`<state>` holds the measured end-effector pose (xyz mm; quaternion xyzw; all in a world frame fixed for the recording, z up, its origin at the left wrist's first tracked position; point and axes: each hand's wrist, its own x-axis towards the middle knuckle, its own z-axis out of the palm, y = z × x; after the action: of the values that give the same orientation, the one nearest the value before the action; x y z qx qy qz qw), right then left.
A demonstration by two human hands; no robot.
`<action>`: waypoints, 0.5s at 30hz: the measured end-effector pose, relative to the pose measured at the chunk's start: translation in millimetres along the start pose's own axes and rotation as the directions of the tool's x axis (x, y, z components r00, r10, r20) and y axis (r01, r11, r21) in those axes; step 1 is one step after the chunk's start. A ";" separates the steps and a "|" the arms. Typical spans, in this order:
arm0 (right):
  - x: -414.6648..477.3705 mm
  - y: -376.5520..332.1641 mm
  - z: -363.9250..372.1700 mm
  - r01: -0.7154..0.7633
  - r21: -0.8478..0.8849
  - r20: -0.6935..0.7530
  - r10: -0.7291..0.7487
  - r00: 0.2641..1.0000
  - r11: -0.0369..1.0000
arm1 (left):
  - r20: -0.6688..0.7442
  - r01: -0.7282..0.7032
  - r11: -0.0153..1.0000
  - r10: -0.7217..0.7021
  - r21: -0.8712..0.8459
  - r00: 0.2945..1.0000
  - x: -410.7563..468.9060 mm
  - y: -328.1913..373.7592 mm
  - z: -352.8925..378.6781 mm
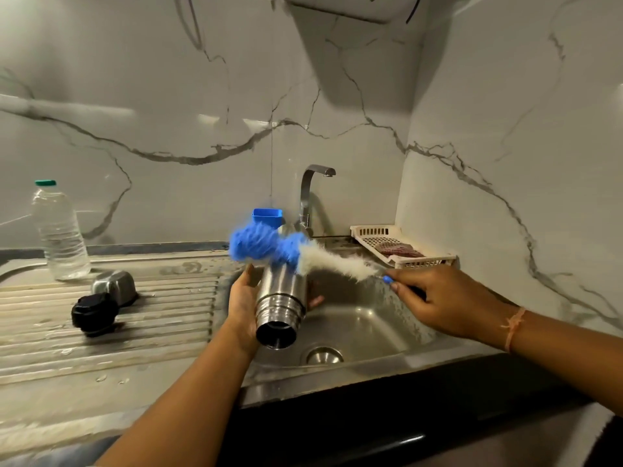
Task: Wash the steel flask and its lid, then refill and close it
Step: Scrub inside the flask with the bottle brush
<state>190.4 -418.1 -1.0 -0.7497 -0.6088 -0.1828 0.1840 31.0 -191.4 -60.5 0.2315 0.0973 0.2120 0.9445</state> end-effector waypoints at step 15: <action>15.0 21.2 -25.2 0.083 -0.350 -0.168 -0.150 0.974 0.933 | -0.090 0.047 0.961 -0.023 0.271 0.996 -2.7 -3.3 6.9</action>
<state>212.7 -422.1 27.2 -0.7115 -0.5909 -0.3673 0.0981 31.6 -198.0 -55.8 0.3484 0.1702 0.1895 0.9021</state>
